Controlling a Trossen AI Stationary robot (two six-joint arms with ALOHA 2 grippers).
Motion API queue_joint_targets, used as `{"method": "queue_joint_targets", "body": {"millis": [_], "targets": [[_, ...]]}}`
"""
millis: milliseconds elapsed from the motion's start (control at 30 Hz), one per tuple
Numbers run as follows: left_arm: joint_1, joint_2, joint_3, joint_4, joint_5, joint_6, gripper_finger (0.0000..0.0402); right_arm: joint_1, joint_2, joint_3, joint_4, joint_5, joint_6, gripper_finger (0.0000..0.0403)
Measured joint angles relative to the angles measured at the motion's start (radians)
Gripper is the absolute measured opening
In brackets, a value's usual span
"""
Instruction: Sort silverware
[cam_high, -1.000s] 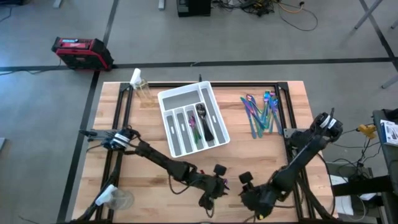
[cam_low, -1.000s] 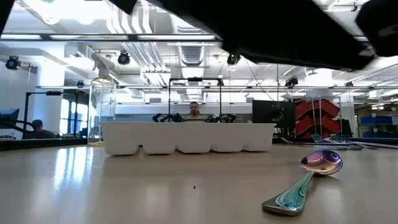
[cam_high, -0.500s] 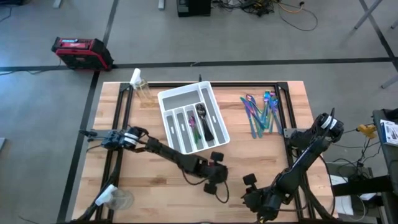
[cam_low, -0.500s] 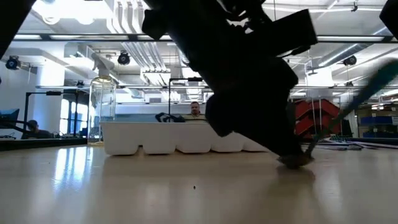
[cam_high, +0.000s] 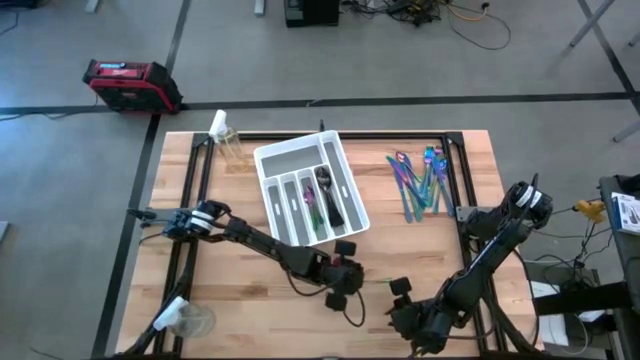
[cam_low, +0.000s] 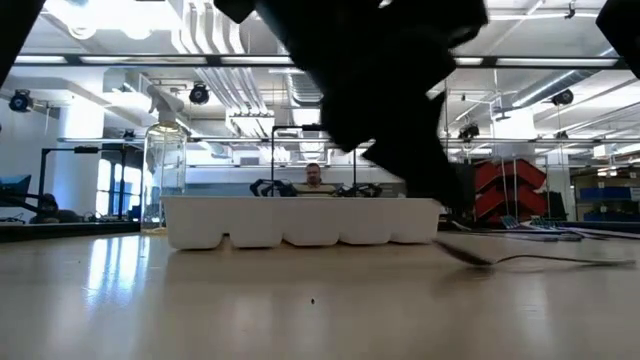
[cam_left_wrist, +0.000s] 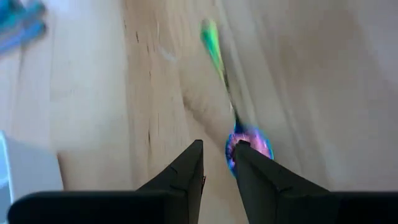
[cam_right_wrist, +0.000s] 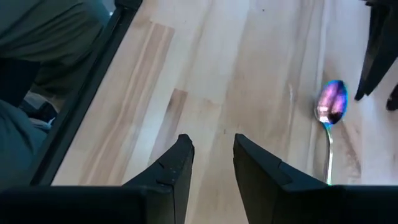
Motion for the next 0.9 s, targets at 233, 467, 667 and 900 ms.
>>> {"method": "queue_joint_targets", "body": {"millis": [233,467,667,900], "targets": [[-0.009,0.067,0.000,0.264,0.027,-0.053,0.0077,0.000,0.000,0.000,0.001,0.014,0.006,0.0114],[0.011,0.083,-0.011,0.208,0.020,-0.180,0.0077,0.002,0.000,0.000,-0.001,0.013,0.034,0.0123],[0.006,0.091,-0.012,0.230,0.027,-0.229,0.0077,0.002,0.000,0.000,-0.002,0.053,0.028,0.0120],[-0.003,0.138,-0.014,0.287,-0.009,-0.261,0.0077,0.002,0.000,0.000,-0.002,0.094,0.051,0.0125]]}}
